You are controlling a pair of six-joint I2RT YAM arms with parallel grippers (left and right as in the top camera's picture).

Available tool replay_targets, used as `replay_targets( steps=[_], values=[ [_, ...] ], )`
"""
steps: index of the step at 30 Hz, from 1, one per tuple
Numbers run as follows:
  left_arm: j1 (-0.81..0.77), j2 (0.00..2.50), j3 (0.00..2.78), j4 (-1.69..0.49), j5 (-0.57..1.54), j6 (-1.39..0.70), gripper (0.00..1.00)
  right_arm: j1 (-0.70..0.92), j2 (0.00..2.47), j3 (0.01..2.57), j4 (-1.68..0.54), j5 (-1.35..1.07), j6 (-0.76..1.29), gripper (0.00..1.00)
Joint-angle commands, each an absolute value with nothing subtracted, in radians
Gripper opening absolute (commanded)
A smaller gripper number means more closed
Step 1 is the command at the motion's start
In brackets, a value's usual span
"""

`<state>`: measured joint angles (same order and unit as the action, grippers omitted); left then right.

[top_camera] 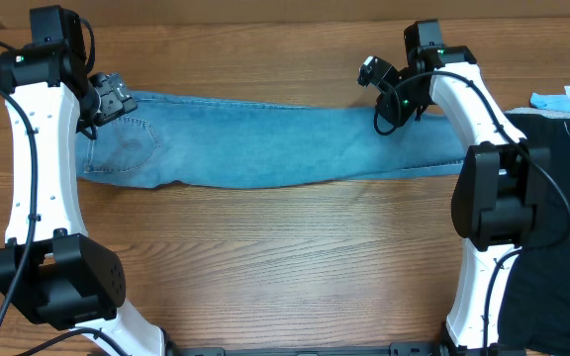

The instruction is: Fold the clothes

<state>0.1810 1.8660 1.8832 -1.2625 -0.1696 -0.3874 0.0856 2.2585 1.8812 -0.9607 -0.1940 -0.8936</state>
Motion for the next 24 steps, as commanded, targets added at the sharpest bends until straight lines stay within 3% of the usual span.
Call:
replay_targets(
  steps=[1, 12, 16, 17, 19, 22, 24],
  values=[
    [0.183, 1.869, 1.876, -1.259, -0.183, -0.389, 1.00, 0.082, 2.241, 1.909, -0.907, -0.173, -0.886, 0.04],
    [0.182, 1.869, 1.876, -1.259, -0.183, -0.389, 1.00, 0.083, 2.353, 1.872, -0.753, -0.177, -0.830, 0.04],
    [0.183, 1.869, 1.876, -1.259, -0.183, -0.389, 1.00, 0.083, 2.353, 1.874, -0.640, -0.176, -0.646, 0.24],
    [0.183, 1.869, 1.876, -1.259, -0.183, -0.389, 1.00, 0.083, 2.342, 1.912, -0.635, -0.173, -0.518, 0.39],
    [0.183, 1.869, 1.876, -1.259, -0.183, -0.389, 1.00, 0.075, 2.299, 1.990, -0.678, -0.169, -0.285, 0.53],
    [0.183, 1.869, 1.876, -1.259, -0.183, -0.389, 1.00, 0.054, 2.208, 2.078, -0.850, -0.170, 0.007, 0.57],
    [0.183, 1.869, 1.876, -1.259, -0.183, -0.389, 1.00, 0.054, 2.138, 2.080, -0.982, -0.211, 0.018, 0.56]
  ],
)
